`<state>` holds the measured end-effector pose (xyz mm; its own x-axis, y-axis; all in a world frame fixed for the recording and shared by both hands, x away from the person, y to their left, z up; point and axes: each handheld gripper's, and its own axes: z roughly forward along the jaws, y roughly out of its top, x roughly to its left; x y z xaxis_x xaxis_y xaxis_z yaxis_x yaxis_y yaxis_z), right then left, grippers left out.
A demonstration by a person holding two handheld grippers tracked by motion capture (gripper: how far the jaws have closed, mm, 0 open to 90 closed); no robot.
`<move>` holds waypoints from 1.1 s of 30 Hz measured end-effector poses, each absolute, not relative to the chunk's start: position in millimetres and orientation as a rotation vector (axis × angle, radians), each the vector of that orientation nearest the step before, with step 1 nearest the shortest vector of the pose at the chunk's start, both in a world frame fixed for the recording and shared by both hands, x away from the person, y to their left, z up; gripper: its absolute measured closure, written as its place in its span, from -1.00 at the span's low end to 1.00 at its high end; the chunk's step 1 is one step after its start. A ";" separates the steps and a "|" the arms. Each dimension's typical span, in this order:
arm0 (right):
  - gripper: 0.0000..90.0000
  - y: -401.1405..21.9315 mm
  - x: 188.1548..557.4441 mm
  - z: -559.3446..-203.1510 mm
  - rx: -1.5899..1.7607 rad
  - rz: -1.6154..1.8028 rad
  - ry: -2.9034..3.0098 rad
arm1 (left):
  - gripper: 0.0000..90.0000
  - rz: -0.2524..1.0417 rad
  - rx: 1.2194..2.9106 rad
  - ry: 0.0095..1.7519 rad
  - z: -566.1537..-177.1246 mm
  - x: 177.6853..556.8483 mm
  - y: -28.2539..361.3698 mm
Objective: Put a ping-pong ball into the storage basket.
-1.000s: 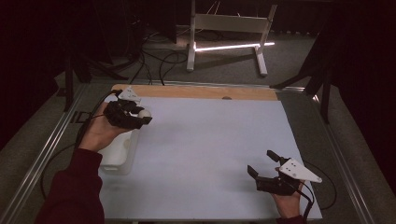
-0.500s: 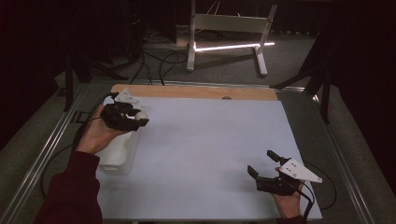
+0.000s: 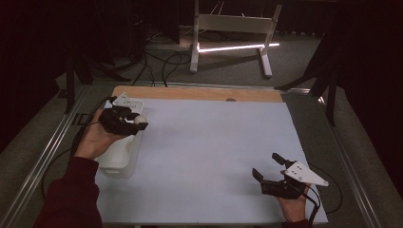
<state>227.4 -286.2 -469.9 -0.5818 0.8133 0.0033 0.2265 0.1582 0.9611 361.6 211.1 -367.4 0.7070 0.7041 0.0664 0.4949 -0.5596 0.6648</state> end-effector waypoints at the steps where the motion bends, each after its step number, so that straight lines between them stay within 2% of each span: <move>1: -0.84 -286.3 227.3 -470.1 0.986 1.439 1.911 | 0.15 0.434 2.285 0.910 -367.7 361.5 211.7; 33: -0.84 -285.2 228.0 -471.5 0.988 1.439 1.917 | 0.15 0.434 2.282 0.984 -384.6 353.9 236.3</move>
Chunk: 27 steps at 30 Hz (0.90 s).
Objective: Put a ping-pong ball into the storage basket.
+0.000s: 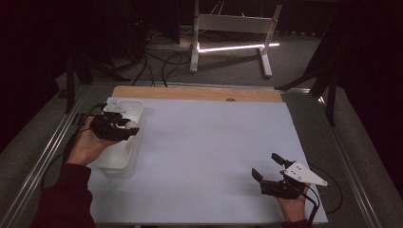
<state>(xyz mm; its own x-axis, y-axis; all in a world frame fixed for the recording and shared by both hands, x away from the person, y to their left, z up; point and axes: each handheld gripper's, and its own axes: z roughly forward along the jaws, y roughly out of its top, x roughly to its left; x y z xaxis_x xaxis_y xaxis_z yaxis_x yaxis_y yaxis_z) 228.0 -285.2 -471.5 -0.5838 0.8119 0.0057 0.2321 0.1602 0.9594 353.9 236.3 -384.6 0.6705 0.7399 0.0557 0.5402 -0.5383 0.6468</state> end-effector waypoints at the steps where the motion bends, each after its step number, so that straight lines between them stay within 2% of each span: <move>1: -0.84 -285.2 228.0 -471.5 0.988 1.439 1.917 | 0.15 0.434 2.278 0.988 -385.0 353.6 237.0; 27: -0.84 -285.9 227.2 -470.4 0.989 1.438 1.912 | 0.15 0.440 2.261 1.039 -390.5 349.7 252.4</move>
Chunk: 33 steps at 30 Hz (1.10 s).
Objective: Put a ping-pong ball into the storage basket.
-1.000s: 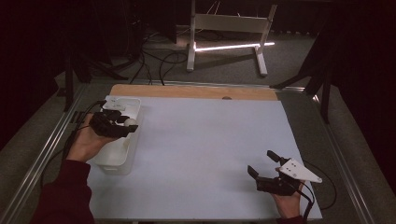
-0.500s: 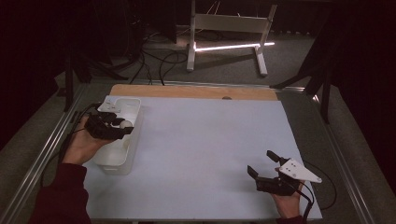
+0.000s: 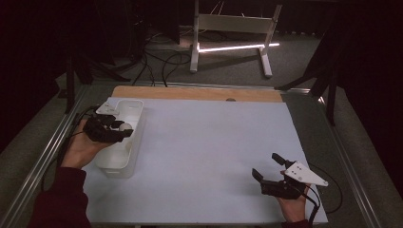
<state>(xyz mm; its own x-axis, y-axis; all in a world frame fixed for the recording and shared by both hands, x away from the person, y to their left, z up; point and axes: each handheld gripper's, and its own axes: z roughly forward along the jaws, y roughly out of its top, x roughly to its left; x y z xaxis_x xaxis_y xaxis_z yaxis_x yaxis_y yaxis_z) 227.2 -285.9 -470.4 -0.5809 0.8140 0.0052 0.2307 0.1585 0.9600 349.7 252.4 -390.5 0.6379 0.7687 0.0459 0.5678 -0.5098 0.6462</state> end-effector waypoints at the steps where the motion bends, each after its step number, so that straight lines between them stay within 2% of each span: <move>1: -0.84 -285.9 227.1 -470.4 0.989 1.438 1.912 | 0.15 0.440 2.259 1.039 -390.4 349.7 252.9; 24: -0.84 -284.3 227.1 -470.2 0.983 1.435 1.917 | 0.14 0.454 2.231 1.107 -395.2 348.6 263.3; 25: -0.84 -284.0 227.1 -470.2 0.984 1.434 1.917 | 0.03 0.470 2.216 1.119 -395.5 348.4 263.5; 27: -0.84 -284.0 227.2 -470.3 0.985 1.433 1.917 | -0.41 0.518 2.190 1.142 -395.9 347.8 262.6; 29: -0.84 -284.1 227.2 -470.2 0.984 1.434 1.917 | -0.68 0.517 2.171 1.153 -395.5 348.2 263.1; 33: -0.84 -284.3 227.0 -469.9 0.982 1.432 1.916 | -0.88 0.497 2.174 1.128 -394.7 347.5 262.0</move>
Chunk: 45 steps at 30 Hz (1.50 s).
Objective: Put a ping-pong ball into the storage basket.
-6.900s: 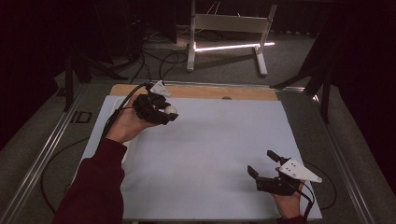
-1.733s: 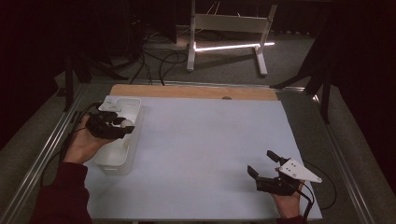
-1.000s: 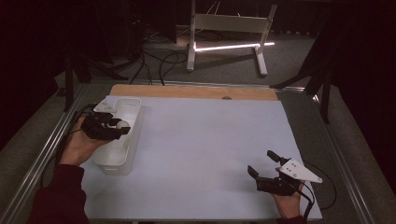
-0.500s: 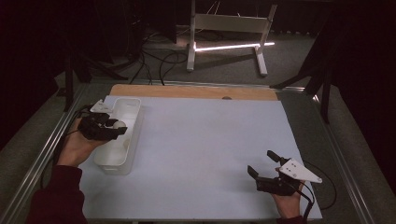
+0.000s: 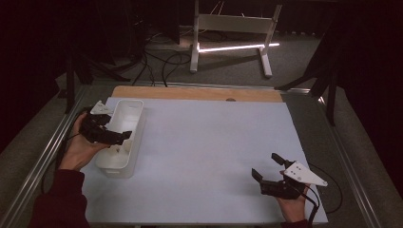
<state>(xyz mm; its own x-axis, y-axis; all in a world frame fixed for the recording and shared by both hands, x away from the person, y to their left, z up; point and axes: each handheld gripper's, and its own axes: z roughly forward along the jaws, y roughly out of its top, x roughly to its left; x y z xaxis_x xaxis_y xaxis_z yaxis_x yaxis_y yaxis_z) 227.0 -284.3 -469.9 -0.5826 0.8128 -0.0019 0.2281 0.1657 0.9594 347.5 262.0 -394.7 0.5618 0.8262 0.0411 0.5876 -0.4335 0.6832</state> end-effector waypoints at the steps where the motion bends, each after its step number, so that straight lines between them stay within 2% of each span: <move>1: -0.84 -284.3 227.0 -469.8 0.982 1.433 1.915 | -0.90 0.496 2.174 1.122 -394.9 347.5 261.3; 8: -0.84 -284.1 227.0 -470.0 0.982 1.434 1.917 | -0.97 0.479 2.175 1.094 -395.3 346.7 257.4; 45: -0.84 -284.1 227.6 -470.5 0.985 1.436 1.917 | -0.99 0.473 2.155 1.012 -397.0 344.5 230.3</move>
